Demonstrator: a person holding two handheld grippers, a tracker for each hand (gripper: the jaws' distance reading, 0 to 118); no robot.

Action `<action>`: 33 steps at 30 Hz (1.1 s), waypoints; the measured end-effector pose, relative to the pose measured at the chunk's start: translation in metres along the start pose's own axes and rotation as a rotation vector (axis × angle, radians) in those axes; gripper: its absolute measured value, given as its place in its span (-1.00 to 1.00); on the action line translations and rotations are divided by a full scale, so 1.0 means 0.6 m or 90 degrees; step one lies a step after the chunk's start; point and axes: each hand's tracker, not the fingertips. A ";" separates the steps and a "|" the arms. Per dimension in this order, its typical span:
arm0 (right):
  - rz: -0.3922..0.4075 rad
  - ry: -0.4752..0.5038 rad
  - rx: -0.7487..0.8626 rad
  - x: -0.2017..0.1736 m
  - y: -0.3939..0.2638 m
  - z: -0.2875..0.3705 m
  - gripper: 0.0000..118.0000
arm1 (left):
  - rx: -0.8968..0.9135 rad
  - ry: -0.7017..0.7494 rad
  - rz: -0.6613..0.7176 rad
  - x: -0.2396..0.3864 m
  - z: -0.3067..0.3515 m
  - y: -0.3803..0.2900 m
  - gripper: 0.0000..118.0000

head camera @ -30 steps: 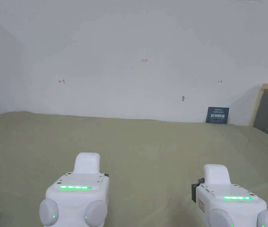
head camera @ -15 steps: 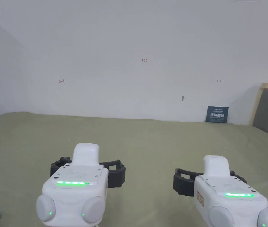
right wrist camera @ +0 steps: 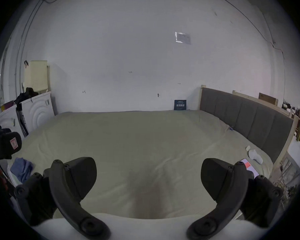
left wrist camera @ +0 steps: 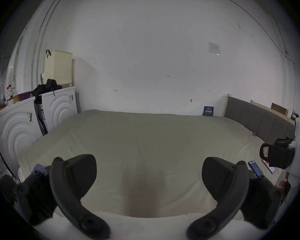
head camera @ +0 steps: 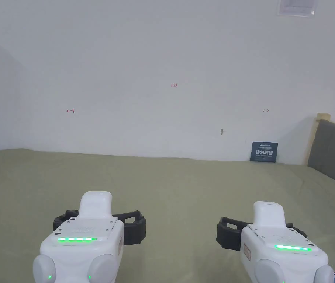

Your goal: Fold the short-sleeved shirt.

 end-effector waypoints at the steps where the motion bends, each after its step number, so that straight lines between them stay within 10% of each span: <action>1: 0.006 0.000 0.004 -0.002 0.000 0.002 0.99 | -0.009 0.000 0.003 0.002 -0.003 0.002 1.00; 33: -0.011 0.015 0.036 0.003 -0.012 0.005 1.00 | 0.009 0.018 0.009 -0.024 0.011 0.003 1.00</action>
